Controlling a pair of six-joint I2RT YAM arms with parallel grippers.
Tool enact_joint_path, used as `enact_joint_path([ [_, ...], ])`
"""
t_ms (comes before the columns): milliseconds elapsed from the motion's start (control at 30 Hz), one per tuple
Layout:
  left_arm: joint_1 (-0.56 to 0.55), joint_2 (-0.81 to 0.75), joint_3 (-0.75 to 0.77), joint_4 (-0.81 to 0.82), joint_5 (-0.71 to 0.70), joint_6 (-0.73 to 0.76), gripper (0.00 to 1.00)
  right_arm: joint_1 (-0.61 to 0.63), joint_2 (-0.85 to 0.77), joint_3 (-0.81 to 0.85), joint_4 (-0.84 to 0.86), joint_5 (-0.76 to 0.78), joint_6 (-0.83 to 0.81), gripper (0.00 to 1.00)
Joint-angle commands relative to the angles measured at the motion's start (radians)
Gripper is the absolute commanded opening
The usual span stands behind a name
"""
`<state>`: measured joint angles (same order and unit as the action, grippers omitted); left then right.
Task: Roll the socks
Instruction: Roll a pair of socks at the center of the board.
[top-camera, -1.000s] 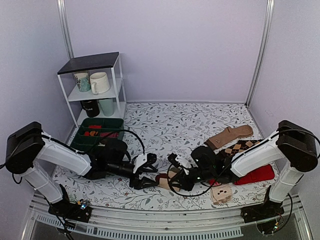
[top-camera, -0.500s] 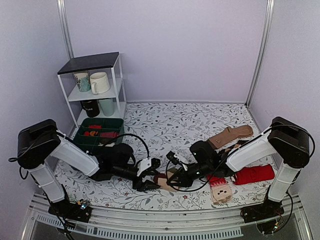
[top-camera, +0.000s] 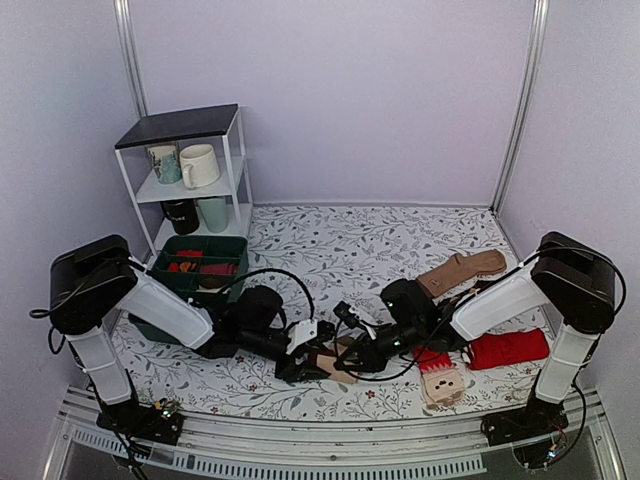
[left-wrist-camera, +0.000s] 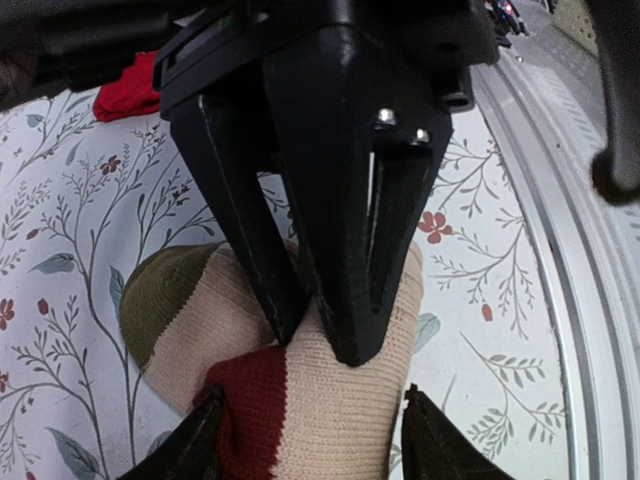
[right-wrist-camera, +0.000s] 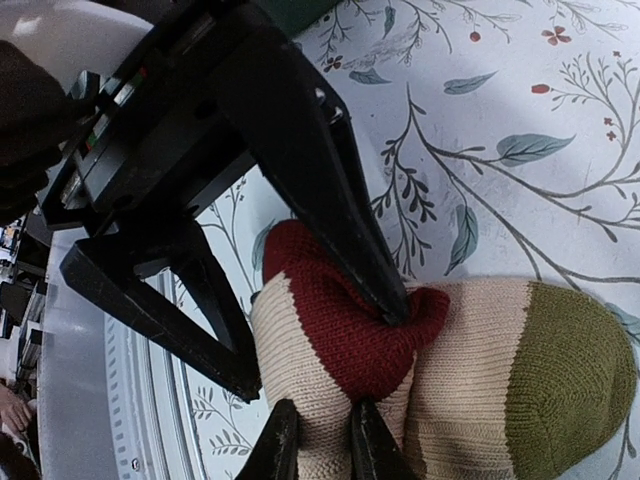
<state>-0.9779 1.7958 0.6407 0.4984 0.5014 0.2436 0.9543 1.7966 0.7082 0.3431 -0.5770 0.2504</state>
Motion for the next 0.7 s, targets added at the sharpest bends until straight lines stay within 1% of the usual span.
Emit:
enact_joint_path([
  [0,-0.036,0.034,0.011,-0.084,0.047,0.016,0.54,-0.003,0.097,-0.054,-0.256,0.063,-0.01,0.13],
  [100,-0.042,0.049,0.015,-0.099,0.064,0.015,0.44,-0.006,0.108,-0.044,-0.259,0.06,-0.01,0.13],
  [233,-0.044,0.061,0.027,-0.121,0.091,0.011,0.26,-0.009,0.12,-0.024,-0.266,0.053,-0.011,0.13],
  [267,-0.045,0.062,0.03,-0.127,0.096,0.01,0.21,-0.01,0.121,-0.019,-0.27,0.053,-0.011,0.13],
  [333,-0.046,0.064,0.037,-0.139,0.107,0.006,0.01,-0.014,0.119,-0.01,-0.277,0.055,-0.011,0.13],
  [367,-0.045,0.066,0.04,-0.146,0.111,0.002,0.0,-0.017,0.114,-0.004,-0.283,0.059,-0.011,0.13],
  [433,-0.046,0.074,0.046,-0.161,0.106,-0.012,0.0,-0.024,0.094,0.013,-0.296,0.071,-0.007,0.18],
  [500,-0.047,0.082,0.054,-0.18,0.093,-0.025,0.0,-0.033,0.051,0.033,-0.309,0.1,0.0,0.27],
  [567,-0.046,0.088,0.052,-0.183,0.077,-0.046,0.0,-0.044,-0.012,0.051,-0.318,0.139,0.014,0.4],
  [667,-0.044,0.095,0.046,-0.182,0.066,-0.064,0.0,-0.054,-0.129,0.086,-0.342,0.211,0.028,0.54],
])
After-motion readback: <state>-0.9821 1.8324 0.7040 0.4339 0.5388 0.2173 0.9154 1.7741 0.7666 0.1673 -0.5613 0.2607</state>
